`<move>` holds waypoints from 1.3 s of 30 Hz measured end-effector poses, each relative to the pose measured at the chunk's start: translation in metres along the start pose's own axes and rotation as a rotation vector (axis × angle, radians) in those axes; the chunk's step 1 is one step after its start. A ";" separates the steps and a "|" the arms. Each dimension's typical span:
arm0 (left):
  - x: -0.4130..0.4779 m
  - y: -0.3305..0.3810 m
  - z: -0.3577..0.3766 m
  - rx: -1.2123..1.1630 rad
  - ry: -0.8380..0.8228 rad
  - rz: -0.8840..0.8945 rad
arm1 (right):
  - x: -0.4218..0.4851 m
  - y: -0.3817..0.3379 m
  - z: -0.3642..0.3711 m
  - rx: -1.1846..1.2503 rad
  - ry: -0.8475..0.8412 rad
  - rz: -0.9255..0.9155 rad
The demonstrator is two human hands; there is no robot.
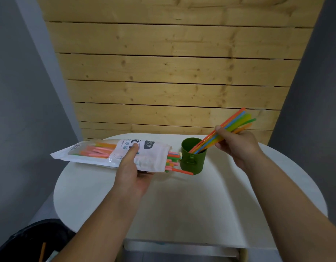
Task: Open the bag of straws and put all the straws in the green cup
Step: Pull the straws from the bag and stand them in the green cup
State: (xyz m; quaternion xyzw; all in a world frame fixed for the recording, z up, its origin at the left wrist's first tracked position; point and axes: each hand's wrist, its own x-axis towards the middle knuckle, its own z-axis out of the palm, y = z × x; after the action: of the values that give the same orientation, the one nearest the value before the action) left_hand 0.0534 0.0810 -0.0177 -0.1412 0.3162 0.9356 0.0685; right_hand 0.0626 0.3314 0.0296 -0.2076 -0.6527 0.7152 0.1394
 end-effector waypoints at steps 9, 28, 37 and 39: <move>-0.008 0.006 0.002 -0.006 -0.071 0.012 | -0.008 0.018 -0.005 -0.227 -0.021 -0.014; -0.032 0.009 0.012 -0.019 -0.090 0.018 | -0.083 0.014 0.049 -0.157 -0.343 -0.050; -0.034 0.007 0.014 0.007 -0.103 0.018 | -0.080 0.011 0.049 -0.152 -0.381 0.038; -0.033 0.007 0.013 0.015 -0.102 0.025 | -0.079 0.010 0.048 -0.134 -0.388 0.049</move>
State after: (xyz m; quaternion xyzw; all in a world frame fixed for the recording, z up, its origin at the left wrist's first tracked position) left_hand 0.0803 0.0824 0.0066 -0.0888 0.3212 0.9399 0.0742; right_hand 0.1095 0.2506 0.0320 -0.0908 -0.7081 0.7000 -0.0204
